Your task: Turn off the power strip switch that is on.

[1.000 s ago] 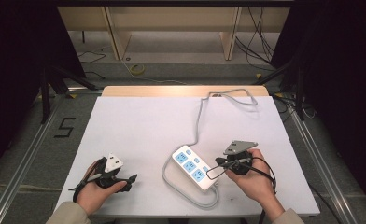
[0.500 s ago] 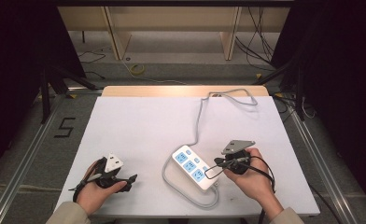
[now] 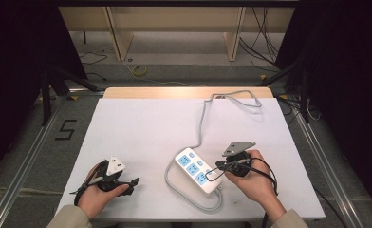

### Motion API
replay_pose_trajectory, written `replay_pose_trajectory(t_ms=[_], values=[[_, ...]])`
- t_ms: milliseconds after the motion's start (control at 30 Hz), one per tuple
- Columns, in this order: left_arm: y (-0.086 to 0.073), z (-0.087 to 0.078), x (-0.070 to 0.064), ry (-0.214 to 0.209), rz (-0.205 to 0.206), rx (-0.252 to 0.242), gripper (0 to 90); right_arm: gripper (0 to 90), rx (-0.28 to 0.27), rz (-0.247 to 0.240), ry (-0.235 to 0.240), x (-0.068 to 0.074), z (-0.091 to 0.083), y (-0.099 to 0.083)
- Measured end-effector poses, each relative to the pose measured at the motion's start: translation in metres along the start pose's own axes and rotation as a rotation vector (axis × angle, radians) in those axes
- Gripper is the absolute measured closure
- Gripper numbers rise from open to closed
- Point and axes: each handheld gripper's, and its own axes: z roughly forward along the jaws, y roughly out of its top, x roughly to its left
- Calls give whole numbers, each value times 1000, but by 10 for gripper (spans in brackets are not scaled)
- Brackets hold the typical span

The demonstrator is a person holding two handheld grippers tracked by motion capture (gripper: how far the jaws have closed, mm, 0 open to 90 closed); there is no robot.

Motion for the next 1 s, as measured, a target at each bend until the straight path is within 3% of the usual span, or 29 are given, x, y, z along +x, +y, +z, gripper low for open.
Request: replay_pose_trajectory(t_ms=[1000], values=[[0,0,0,0,0,-1,168,900,55,12,30,1,10,9]])
